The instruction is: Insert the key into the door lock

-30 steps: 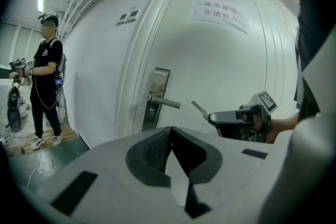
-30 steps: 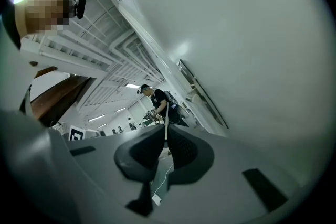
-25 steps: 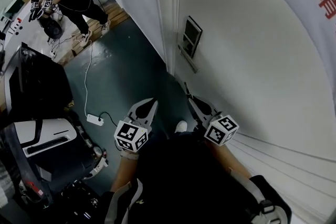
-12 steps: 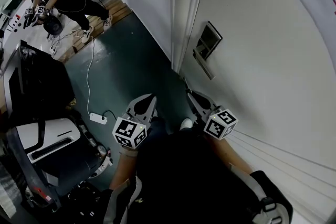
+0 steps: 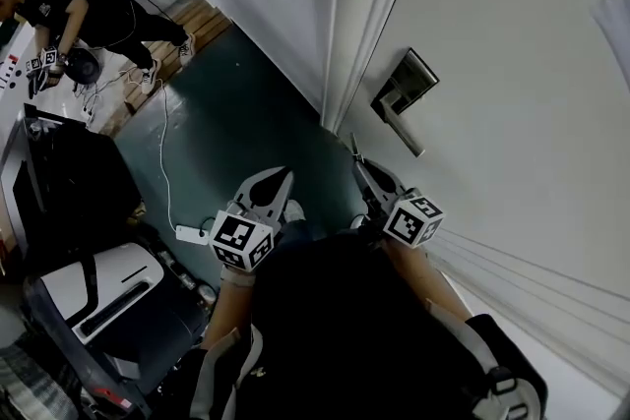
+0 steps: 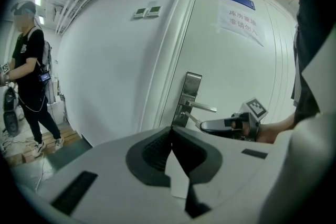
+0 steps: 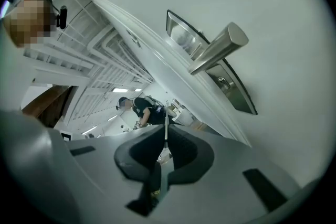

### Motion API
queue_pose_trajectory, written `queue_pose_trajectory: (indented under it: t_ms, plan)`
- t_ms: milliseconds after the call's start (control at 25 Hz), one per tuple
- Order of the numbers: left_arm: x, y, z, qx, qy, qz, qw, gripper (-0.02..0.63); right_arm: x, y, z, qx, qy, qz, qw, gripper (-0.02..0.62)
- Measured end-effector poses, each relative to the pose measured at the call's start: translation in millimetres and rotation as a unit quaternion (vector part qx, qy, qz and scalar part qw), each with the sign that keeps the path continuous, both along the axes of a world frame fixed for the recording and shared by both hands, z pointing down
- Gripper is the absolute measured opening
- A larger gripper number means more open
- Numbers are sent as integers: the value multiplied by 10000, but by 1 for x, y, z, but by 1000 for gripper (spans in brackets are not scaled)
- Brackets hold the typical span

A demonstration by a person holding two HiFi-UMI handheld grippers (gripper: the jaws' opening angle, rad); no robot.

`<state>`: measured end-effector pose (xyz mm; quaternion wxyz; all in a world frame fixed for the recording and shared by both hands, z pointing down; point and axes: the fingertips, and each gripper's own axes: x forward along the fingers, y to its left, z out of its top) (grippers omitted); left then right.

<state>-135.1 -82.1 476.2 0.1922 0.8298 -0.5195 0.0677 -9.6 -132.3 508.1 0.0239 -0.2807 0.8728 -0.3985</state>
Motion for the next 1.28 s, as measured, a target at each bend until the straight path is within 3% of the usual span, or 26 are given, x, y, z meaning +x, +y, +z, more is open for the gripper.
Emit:
queue_pose_trajectory:
  t_ms: [480,1120,1280]
  plan:
    - [-34,-23,11,-29,45,827,9966,8,-13,-32,27,-472,-440,1262,9899,34]
    - [-75,-23,31,-197,136,1378,9902,8,-17,-56,36,-752,-1441,2510,9542,34]
    - [-79,-28,38,-245,190,1426,9893,8,-5,-63,49,-953,-1618,2955,9367,34]
